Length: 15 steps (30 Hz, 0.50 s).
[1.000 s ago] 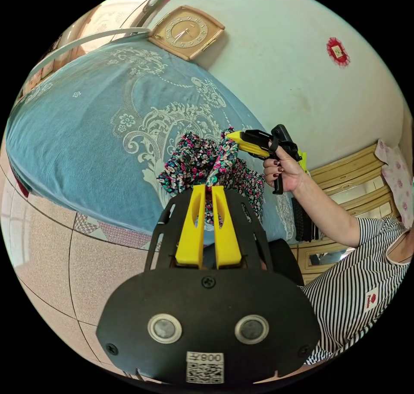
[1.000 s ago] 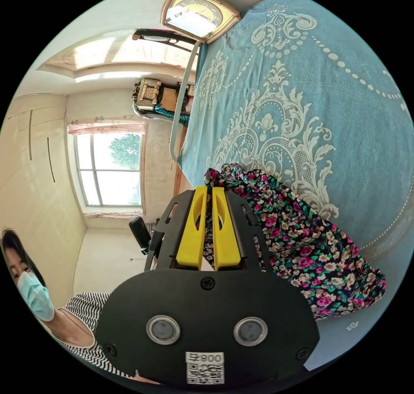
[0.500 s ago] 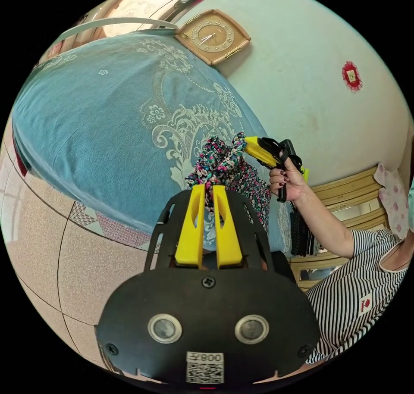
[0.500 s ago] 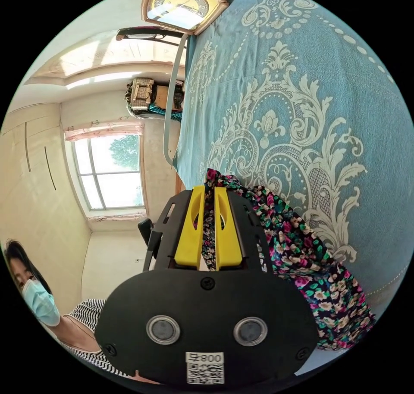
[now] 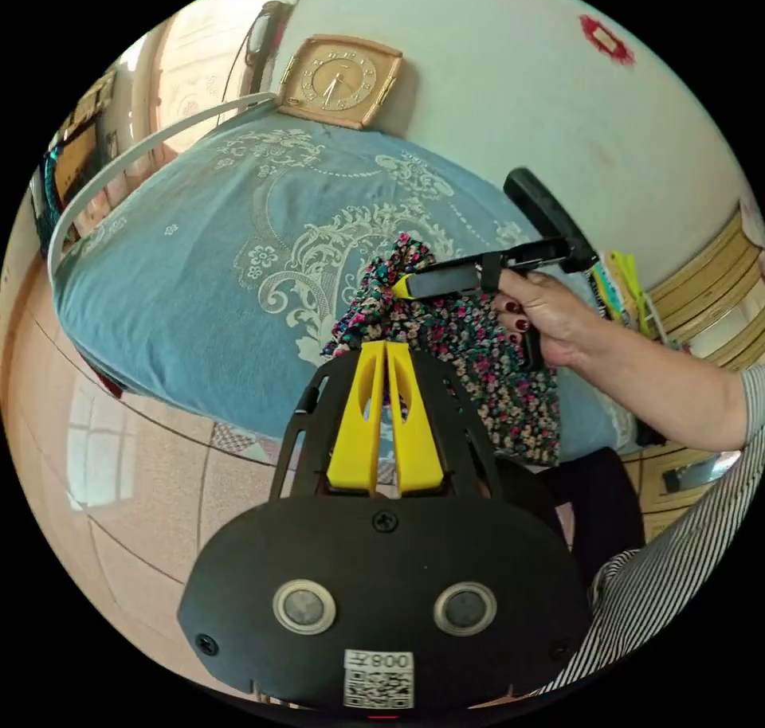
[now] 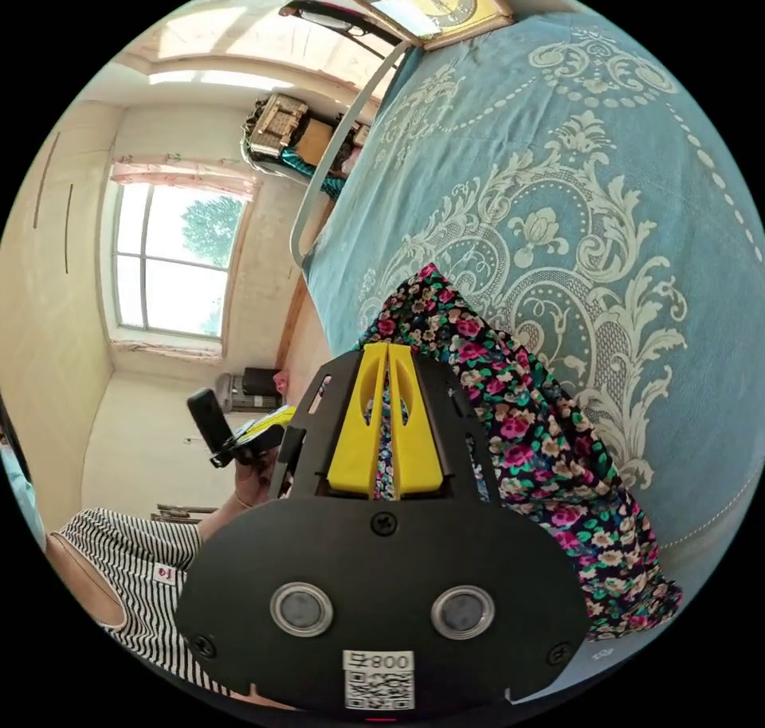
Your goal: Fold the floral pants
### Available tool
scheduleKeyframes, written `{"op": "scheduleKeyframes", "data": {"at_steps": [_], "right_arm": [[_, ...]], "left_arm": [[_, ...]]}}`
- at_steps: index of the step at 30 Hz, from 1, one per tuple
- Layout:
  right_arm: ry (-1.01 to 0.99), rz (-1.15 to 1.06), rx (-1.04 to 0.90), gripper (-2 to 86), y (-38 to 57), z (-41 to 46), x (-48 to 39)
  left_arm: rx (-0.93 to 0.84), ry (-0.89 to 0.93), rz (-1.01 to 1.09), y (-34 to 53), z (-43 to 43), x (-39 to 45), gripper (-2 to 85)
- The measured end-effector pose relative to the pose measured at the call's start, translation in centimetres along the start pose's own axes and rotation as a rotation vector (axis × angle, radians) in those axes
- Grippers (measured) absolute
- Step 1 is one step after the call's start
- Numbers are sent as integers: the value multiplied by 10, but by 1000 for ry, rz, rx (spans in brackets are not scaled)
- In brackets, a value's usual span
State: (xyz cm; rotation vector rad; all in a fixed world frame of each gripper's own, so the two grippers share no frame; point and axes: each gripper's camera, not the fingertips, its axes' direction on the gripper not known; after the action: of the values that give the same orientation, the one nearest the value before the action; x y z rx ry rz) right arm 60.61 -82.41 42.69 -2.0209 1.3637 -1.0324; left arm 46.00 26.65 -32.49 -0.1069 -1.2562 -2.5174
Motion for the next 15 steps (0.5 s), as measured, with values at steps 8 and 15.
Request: {"op": "scheduleKeyframes", "data": {"at_steps": [8,15], "right_arm": [[342,-223,-62,1,-5,53,-68],[234,-190,-16,1,3,57,-64]], "left_arm": [[-146,-340,120,-9,48,53,4],[-122,-341,124,-2,53,77,3]]}}
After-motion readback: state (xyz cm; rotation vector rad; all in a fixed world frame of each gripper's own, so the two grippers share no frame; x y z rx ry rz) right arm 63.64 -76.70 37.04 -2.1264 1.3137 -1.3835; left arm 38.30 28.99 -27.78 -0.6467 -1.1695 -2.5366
